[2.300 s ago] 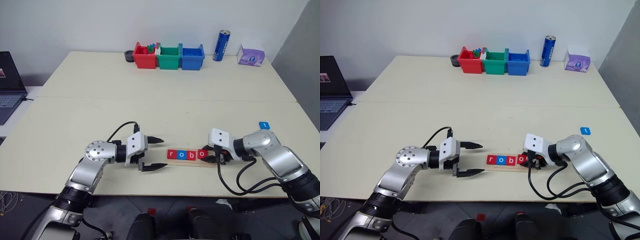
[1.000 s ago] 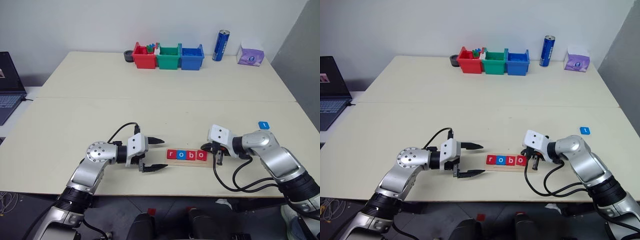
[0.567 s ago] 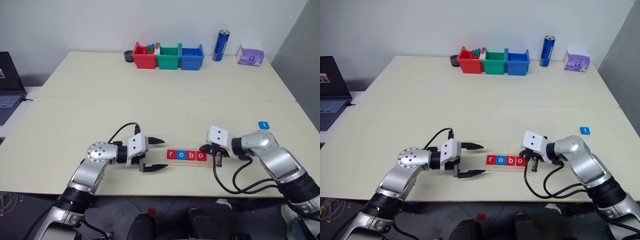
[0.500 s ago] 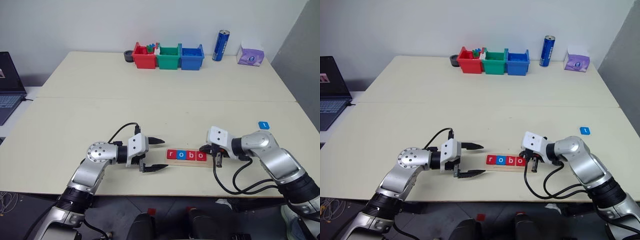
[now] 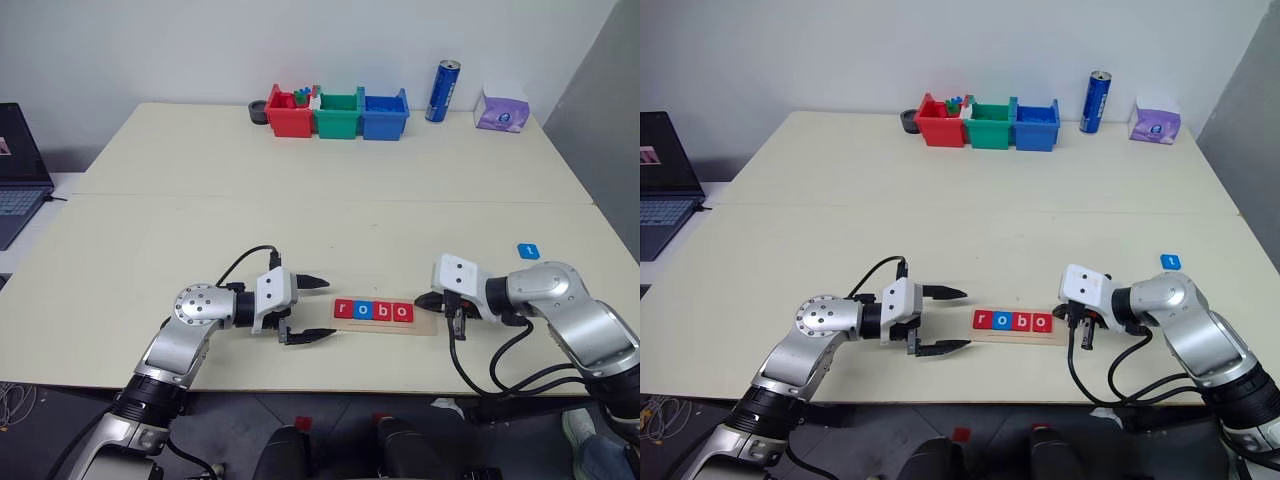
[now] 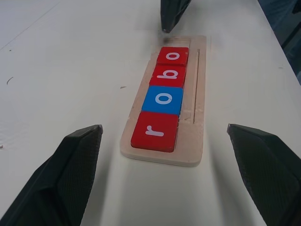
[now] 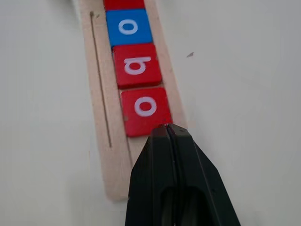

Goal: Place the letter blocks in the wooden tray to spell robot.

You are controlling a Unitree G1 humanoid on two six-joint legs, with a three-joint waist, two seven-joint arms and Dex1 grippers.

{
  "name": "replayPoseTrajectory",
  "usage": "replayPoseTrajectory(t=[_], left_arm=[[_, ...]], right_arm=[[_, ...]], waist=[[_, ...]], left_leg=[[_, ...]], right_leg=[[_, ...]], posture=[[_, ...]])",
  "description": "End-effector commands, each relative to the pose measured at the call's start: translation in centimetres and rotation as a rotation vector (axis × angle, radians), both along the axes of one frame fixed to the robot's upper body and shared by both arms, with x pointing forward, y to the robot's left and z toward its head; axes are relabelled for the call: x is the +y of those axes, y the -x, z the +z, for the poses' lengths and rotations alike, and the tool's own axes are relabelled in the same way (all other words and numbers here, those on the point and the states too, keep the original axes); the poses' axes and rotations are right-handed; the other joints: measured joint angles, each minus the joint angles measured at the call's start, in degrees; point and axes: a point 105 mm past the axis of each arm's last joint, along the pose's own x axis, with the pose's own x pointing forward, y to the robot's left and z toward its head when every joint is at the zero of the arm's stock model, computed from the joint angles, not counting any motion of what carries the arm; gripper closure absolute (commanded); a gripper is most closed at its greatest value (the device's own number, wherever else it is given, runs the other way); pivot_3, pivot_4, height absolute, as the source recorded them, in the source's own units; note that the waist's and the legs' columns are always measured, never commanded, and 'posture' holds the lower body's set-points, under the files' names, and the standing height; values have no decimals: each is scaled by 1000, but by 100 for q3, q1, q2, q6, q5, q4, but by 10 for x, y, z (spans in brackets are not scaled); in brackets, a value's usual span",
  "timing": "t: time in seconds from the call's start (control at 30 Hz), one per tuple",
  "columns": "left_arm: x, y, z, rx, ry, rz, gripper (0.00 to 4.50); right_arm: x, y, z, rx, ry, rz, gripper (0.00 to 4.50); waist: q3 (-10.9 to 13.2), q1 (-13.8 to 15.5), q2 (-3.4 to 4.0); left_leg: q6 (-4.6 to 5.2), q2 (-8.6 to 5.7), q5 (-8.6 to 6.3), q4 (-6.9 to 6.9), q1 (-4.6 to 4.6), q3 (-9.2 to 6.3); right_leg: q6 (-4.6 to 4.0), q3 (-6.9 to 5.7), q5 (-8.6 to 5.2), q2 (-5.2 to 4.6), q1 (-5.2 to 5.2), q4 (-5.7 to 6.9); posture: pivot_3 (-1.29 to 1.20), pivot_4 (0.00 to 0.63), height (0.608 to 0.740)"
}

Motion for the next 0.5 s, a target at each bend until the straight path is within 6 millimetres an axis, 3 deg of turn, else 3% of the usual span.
replayPoseTrajectory(t=[0.03,0.5], left_arm=[[1,0,4,-31,-3,-5,0],[2,-1,4,-38,-5,2,0]], right_arm=[[-1,2,6,-22,3,6,4475],[9,1,-9,-2,28,48,4475]], waist=[[0,-7,0],[0,-7,0]], left_leg=[[0,0,0,0,1,0],[0,0,0,0,0,0]], right_leg=[[0,1,0,0,0,0],[0,1,0,0,0,0]], posture=[[0,150,740],[0,150,740]])
